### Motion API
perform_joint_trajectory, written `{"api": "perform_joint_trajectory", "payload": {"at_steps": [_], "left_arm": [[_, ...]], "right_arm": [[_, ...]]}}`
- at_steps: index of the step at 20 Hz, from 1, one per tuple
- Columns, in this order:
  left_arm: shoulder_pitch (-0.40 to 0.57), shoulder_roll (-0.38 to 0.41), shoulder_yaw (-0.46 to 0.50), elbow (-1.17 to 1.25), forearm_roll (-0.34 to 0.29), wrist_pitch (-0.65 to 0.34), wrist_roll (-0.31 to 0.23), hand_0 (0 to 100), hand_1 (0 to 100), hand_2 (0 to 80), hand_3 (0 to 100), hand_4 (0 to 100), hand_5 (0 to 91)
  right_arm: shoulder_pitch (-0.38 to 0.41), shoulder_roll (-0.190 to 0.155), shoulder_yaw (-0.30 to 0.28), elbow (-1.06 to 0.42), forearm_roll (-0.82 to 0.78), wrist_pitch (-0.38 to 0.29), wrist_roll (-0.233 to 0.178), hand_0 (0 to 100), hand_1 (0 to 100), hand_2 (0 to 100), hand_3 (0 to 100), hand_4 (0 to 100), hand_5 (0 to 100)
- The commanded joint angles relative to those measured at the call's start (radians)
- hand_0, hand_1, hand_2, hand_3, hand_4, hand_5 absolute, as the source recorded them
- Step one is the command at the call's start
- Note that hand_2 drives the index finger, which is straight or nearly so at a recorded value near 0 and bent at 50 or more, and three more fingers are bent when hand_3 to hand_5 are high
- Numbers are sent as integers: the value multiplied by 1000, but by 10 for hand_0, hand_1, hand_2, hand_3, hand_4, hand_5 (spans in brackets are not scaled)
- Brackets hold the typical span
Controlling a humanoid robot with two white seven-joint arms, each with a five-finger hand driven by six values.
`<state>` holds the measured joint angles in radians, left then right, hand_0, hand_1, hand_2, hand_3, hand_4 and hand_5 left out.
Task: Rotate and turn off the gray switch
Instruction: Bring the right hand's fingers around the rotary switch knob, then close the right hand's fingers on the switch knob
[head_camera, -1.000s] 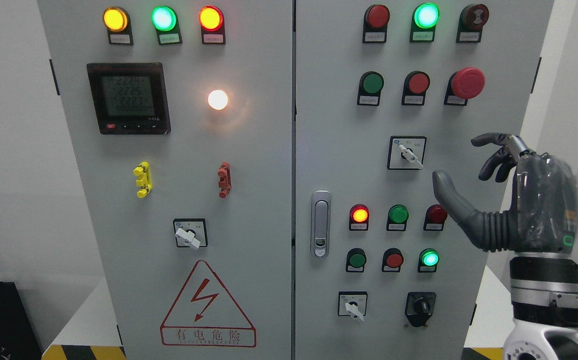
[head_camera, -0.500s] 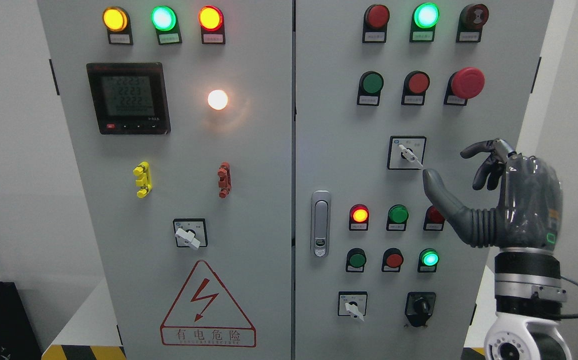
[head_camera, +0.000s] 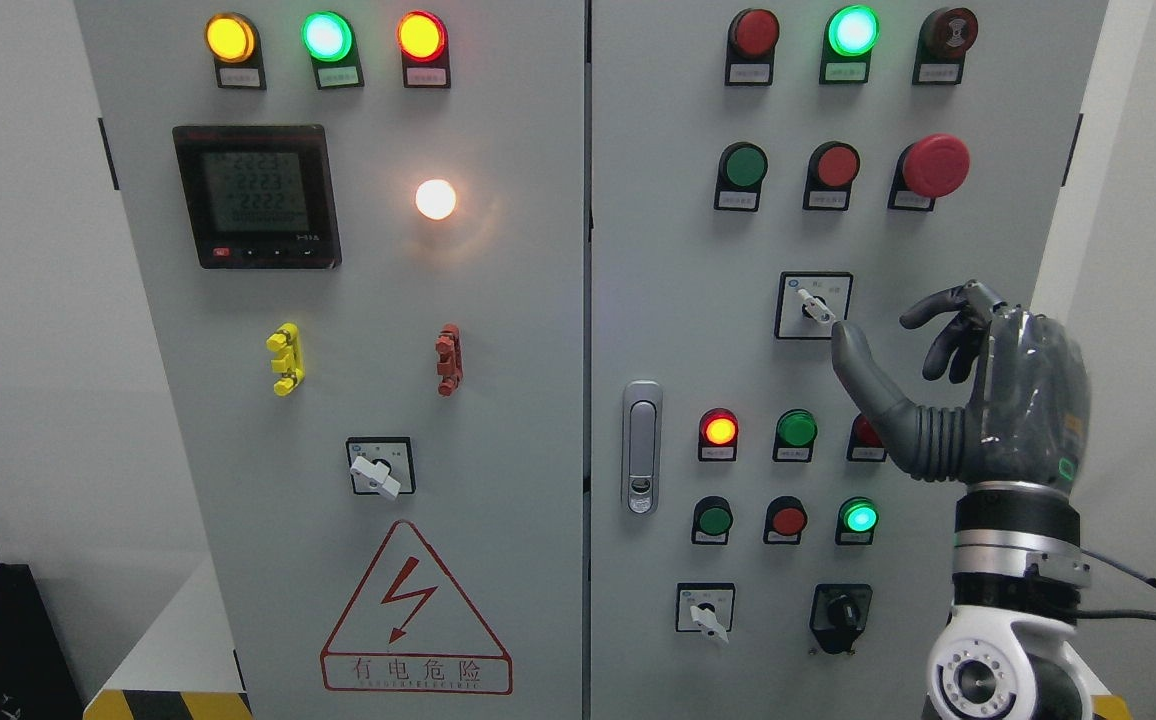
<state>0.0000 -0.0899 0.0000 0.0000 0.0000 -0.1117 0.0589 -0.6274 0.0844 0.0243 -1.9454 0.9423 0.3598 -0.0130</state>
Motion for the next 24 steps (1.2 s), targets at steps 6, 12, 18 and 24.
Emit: {"api": "perform_joint_trajectory", "payload": {"at_steps": [6, 12, 18, 24], "left_arm": [[-9, -1, 8, -25, 20, 0, -1, 120, 389, 0, 0, 0, 0], [-9, -1, 8, -25, 20, 0, -1, 120, 389, 0, 0, 0, 0], [-9, -1, 8, -25, 20, 0, -1, 120, 389, 0, 0, 0, 0], [-9, 1, 8, -25, 20, 0, -1, 120, 389, 0, 0, 0, 0]], "right_arm": [[-17, 52, 59, 19, 4, 11, -15, 0, 372, 583, 931, 965, 1000], [-9, 41, 60, 31, 4, 39, -25, 0, 411, 583, 935, 971, 1000], [-15, 43, 62, 58, 6, 37, -44, 3, 417, 569, 934, 970, 1000], [-14, 37, 60, 77, 6, 37, -53, 37, 419, 542, 917, 963, 1000]]}}
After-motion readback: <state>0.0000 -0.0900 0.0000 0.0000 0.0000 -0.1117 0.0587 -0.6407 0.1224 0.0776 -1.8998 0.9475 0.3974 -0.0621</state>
